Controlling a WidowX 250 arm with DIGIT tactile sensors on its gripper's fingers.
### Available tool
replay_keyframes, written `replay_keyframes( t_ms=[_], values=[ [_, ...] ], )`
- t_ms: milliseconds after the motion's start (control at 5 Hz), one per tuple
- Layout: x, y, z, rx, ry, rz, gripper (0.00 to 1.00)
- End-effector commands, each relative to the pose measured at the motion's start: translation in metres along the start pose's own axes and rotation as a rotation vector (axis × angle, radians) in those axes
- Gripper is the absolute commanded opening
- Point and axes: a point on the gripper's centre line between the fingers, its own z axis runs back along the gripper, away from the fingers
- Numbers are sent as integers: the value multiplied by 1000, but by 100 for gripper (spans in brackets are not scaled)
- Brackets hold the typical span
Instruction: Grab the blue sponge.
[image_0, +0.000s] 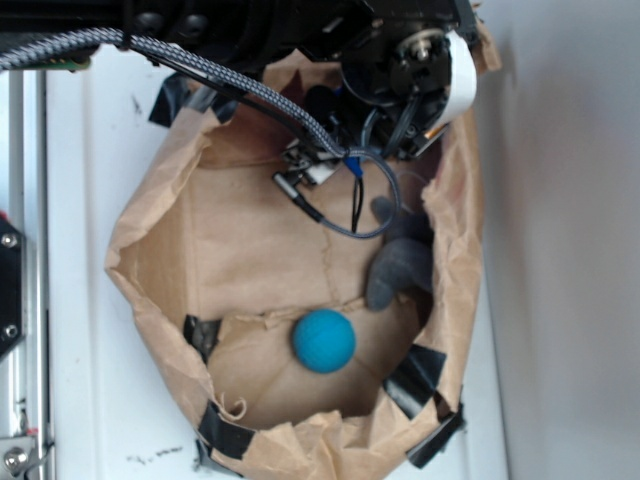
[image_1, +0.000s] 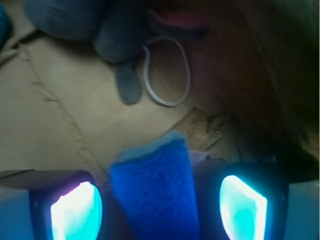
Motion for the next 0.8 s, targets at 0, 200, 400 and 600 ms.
replay_keyframes(
  t_ms=[0, 200, 400, 600],
  values=[
    [21, 21, -3, 86, -12, 46, 100],
    [27, 7, -12, 76, 4, 18, 100],
    [27, 5, -13, 52, 4, 24, 0],
    [24, 1, 4, 65, -23, -12, 0]
  ],
)
